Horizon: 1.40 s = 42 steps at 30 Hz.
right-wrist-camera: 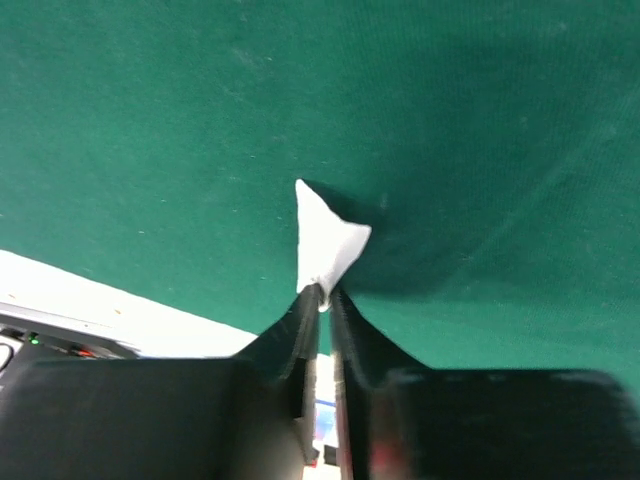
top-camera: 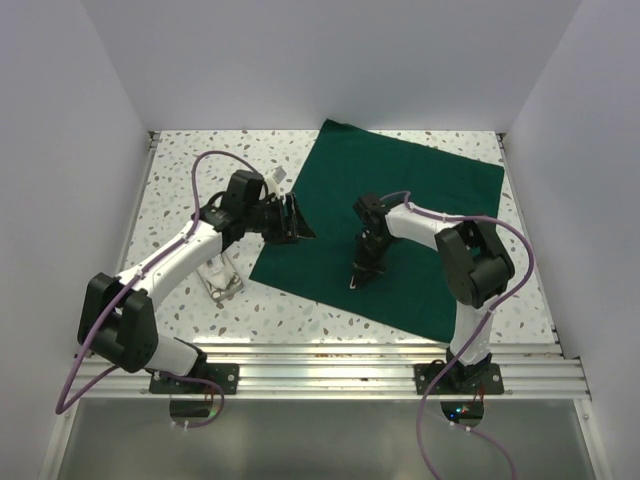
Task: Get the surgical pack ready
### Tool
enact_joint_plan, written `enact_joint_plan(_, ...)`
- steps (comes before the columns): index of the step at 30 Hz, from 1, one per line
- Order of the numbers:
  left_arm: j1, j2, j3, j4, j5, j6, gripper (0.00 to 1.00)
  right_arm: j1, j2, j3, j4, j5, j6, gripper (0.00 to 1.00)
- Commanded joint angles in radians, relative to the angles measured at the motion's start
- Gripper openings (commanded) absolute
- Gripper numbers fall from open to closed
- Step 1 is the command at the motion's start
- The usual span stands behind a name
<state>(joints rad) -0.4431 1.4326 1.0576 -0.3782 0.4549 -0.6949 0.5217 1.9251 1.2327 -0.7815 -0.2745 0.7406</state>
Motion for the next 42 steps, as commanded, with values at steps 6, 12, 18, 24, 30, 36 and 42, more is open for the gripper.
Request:
enact_joint_plan(6,0.009,0.006,0.004,0.041,0.036,0.012,0.61,0.001,-0.024,0.028,0.024,0.046,-0.033,0.0)
enact_joint_plan(12,0.009,0.02,-0.025,0.183,0.203,-0.008,0.66,0.003,-0.138,0.074,0.041,-0.075,-0.176,0.0)
enact_joint_plan(18,0.009,0.026,-0.082,0.424,0.347,-0.101,0.68,0.003,-0.291,0.044,0.146,-0.382,-0.244,0.0)
enact_joint_plan(24,0.003,0.022,-0.126,0.559,0.396,-0.187,0.69,0.004,-0.386,-0.009,0.294,-0.515,-0.173,0.0)
enact_joint_plan(30,-0.003,-0.001,-0.183,0.679,0.419,-0.262,0.66,0.008,-0.402,-0.022,0.347,-0.575,-0.142,0.0)
enact_joint_plan(36,-0.002,-0.009,-0.243,0.803,0.433,-0.354,0.51,0.006,-0.405,-0.033,0.364,-0.592,-0.133,0.0)
enact_joint_plan(42,0.013,-0.017,-0.257,0.797,0.407,-0.361,0.11,0.009,-0.397,-0.042,0.34,-0.606,-0.156,0.02)
